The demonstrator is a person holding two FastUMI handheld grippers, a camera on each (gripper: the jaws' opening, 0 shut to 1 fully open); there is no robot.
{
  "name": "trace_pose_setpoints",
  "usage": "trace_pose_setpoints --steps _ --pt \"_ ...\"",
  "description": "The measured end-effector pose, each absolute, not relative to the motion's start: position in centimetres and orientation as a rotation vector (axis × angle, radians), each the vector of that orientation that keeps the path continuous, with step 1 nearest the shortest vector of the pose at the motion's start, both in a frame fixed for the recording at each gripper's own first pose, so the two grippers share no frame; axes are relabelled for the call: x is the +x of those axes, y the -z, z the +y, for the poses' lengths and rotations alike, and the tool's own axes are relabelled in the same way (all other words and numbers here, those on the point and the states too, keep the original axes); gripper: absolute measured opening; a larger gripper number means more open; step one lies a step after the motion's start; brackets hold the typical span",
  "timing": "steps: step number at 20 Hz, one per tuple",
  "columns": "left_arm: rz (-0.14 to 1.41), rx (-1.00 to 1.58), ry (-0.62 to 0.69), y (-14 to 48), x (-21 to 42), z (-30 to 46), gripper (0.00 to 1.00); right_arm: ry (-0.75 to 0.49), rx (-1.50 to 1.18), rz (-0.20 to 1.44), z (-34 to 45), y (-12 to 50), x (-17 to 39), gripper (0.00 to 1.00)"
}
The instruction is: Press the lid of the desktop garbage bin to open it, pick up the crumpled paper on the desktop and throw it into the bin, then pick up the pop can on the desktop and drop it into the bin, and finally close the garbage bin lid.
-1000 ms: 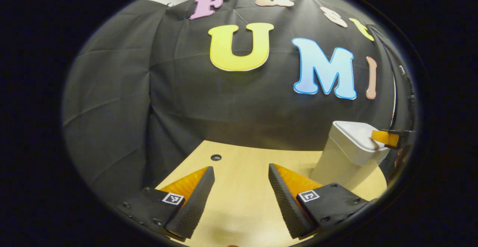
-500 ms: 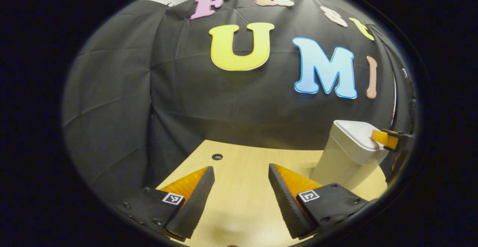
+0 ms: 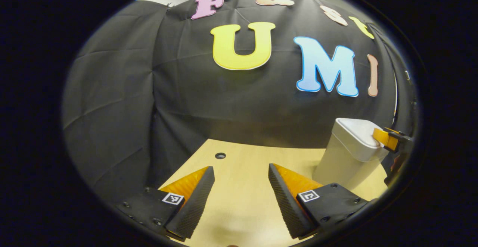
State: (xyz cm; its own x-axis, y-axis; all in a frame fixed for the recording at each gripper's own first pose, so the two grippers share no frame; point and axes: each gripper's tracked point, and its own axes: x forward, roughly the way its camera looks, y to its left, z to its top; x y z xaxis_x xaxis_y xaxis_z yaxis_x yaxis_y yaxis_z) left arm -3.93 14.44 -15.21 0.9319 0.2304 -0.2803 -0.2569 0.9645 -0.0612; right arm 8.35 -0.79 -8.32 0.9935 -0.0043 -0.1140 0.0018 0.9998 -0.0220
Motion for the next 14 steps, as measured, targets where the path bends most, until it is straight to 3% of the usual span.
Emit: trace_pose_setpoints --steps 1,2,6,8,10,14 --pt "0.275 -0.094 -0.25 15.2 -3.9 14.4 0.95 0.003 -0.022 0.112 -0.8 8.3 8.3 0.88" --pt "0.273 -0.09 -0.249 15.1 -3.8 14.4 0.99 0.003 -0.022 0.112 -0.8 8.2 8.4 0.88" --pt "0.264 -0.08 -0.236 14.6 -3.5 13.7 0.95 0.004 -0.022 0.107 -0.8 8.2 8.3 0.88" --pt "0.259 -0.079 -0.228 14.4 -3.3 13.4 0.99 0.006 -0.016 0.084 -0.8 7.9 8.3 0.88" --pt "0.252 -0.075 -0.225 14.1 -3.3 13.1 0.92 0.004 -0.005 0.07 -0.8 7.8 8.3 0.88" --pt "0.239 -0.066 -0.216 13.6 -3.2 12.8 0.95 0.007 -0.013 0.063 -0.8 7.8 8.4 0.88"
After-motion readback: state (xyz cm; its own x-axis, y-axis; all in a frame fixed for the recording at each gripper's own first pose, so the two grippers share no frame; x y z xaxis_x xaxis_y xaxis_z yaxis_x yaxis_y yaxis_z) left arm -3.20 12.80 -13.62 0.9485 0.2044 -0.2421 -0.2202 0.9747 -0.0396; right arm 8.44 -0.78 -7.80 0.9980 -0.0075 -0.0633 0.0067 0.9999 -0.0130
